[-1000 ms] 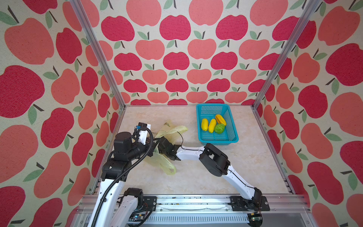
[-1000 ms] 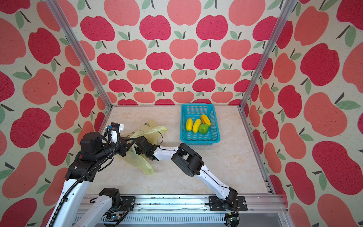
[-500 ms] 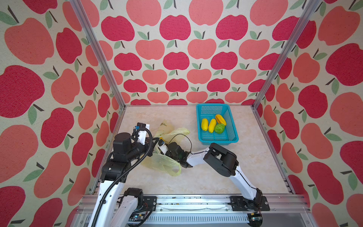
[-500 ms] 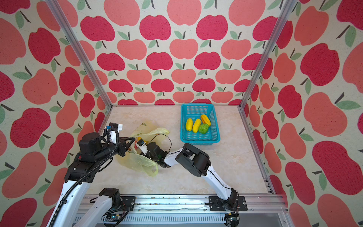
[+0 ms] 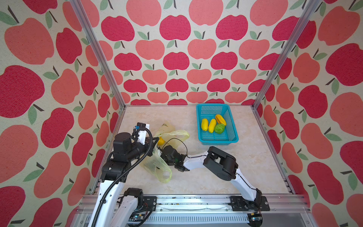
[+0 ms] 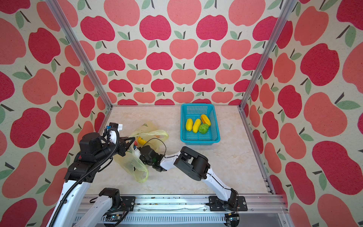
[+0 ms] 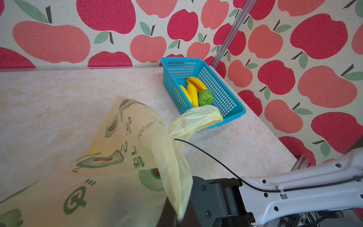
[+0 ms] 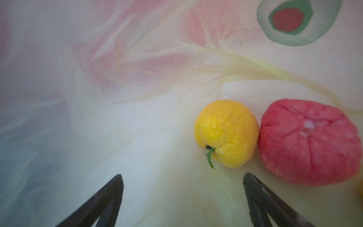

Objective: Untie the knot of the plastic bag and take out the fruit
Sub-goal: Pick up the fruit from the plastic bag.

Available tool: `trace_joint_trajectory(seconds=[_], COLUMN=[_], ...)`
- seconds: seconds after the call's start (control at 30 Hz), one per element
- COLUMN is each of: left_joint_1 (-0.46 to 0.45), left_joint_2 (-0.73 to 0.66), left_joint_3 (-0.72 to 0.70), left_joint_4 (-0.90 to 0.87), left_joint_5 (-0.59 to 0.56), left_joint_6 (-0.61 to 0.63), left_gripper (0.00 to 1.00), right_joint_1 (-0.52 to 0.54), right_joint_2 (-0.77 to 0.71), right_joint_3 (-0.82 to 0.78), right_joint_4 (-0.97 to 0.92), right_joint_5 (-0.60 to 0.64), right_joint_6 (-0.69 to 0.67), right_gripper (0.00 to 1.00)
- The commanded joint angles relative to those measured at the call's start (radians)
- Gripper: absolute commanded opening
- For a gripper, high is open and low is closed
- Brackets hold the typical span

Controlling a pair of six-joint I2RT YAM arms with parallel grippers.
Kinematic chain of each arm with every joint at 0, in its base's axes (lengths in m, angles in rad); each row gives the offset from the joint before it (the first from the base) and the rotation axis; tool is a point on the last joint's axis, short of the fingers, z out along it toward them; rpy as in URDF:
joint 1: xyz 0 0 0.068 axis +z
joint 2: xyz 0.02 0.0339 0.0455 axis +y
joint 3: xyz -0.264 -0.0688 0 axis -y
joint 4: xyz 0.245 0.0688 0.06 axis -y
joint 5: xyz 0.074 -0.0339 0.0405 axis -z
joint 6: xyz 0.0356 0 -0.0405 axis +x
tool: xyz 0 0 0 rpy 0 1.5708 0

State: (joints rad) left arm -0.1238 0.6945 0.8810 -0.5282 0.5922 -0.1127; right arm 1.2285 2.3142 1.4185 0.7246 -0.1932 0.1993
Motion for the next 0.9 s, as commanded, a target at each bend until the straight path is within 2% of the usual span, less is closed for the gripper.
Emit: trace_joint_trajectory(seconds=[0.0,0.13,0.27,0.37,0.43,0.53,0.8,0.87], left_joint_1=[0.007,0.006,0.003,0.001,-0.002,-0.006,-0.005,-0.004], left_joint_2=[0.004,-0.004,-0.015,-0.016,-0.020,-0.034,-0.032,-0.035], left_joint_3=[-0.006,-0.010,-0.014,-0.014,-0.015,-0.020,-0.013,-0.013], left_joint_4=[0.011,0.029,0.042,0.053,0.059,0.059,0.033,0.032], left_joint_5=[0.037,0.082,0.103,0.130,0.145,0.131,0.073,0.069], left_joint_6=[0.004,-0.004,-0.005,-0.011,-0.013,-0.010,0.001,0.003], left_gripper=[0.00,0.00,0.00,0.00,0.00,0.00,0.00,0.00], right_joint_1=[-0.002,-0.003,-0.016,-0.058,-0.069,-0.066,-0.032,-0.032], right_joint_2=[0.007,0.044,0.149,0.228,0.267,0.274,0.243,0.243], right_joint_3=[0.048,0.115,0.333,0.476,0.528,0.515,0.414,0.416], right_joint_4=[-0.030,-0.061,-0.293,-0.436,-0.482,-0.473,-0.421,-0.430], right_joint_5=[0.005,0.090,0.237,0.273,0.253,0.230,0.300,0.301], right_joint_6=[-0.030,-0.043,-0.024,0.005,0.024,0.032,-0.029,-0.030], right_gripper=[0.99,0.99,0.99,0.99,0.99,0.99,0.99,0.95])
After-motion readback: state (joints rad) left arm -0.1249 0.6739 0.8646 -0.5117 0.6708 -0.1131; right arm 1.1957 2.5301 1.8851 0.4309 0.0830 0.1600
